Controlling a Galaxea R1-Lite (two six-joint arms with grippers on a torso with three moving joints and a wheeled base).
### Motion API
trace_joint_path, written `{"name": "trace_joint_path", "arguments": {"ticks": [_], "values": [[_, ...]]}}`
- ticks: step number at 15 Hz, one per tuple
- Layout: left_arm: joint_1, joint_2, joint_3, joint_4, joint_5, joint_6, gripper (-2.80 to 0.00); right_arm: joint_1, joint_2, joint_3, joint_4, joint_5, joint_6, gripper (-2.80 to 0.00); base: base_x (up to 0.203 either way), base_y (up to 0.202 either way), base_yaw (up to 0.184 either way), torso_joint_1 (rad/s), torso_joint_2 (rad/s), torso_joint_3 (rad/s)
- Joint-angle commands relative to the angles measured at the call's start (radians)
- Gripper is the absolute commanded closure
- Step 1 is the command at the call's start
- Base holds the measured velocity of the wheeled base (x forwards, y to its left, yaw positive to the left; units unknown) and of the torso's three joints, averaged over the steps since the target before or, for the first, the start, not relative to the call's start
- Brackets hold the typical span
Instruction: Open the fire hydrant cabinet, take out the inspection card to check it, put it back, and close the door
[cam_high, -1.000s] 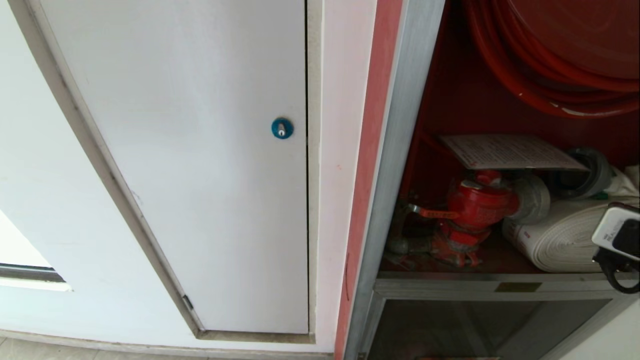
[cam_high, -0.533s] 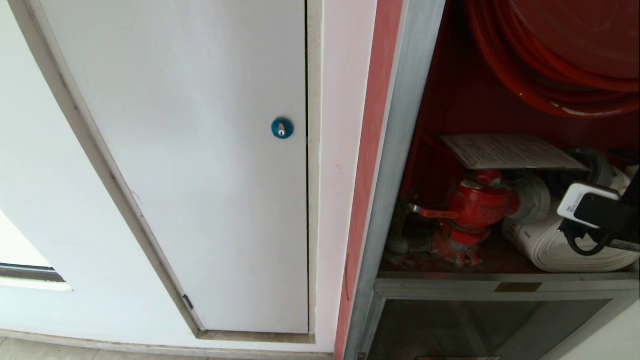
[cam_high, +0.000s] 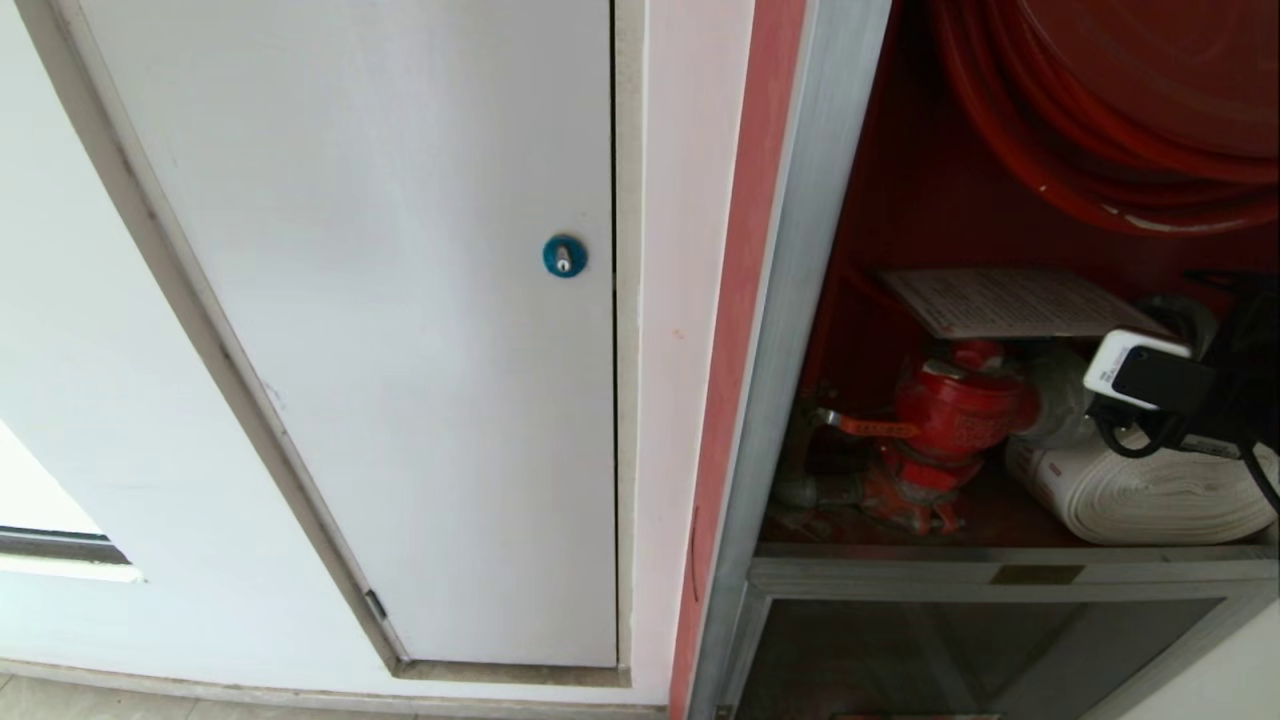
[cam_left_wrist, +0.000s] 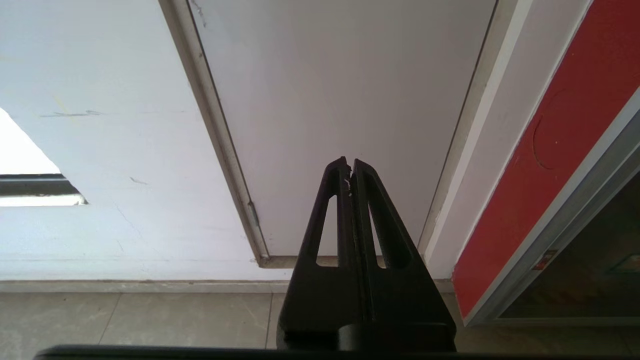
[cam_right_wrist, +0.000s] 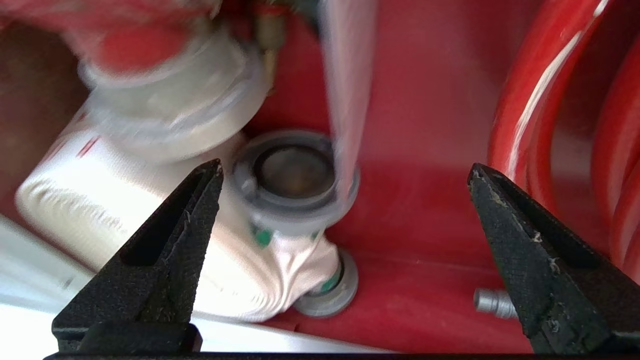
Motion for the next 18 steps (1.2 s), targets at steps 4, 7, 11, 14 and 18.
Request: {"name": "trace_joint_path", "arguments": {"ticks": [4, 7, 11, 14, 18], "values": [[0.000, 0.001, 0.000, 0.000, 0.000, 0.000, 0.00, -0.001, 0.093, -0.039, -0.073, 0.009, -0.008, -2.80, 0.000, 0.000, 0.000, 0.000, 0.00, 0.000], [0.000, 0.001, 0.000, 0.000, 0.000, 0.000, 0.00, -0.007, 0.116, -0.073, -0.074, 0.009, -0.007, -2.80, 0.000, 0.000, 0.000, 0.000, 0.00, 0.000], [0.000, 0.001, 0.000, 0.000, 0.000, 0.000, 0.00, -0.019, 0.125, -0.093, -0.074, 0.013, -0.007, -2.80, 0.000, 0.000, 0.000, 0.000, 0.00, 0.000], [0.000, 0.001, 0.000, 0.000, 0.000, 0.000, 0.00, -0.017, 0.134, -0.093, -0.077, 0.015, -0.007, 0.00, 0.000, 0.000, 0.000, 0.000, 0.00, 0.000], [0.000, 0.001, 0.000, 0.000, 0.000, 0.000, 0.00, -0.017, 0.143, -0.093, -0.097, 0.015, -0.008, 0.00, 0.000, 0.000, 0.000, 0.000, 0.00, 0.000]]}}
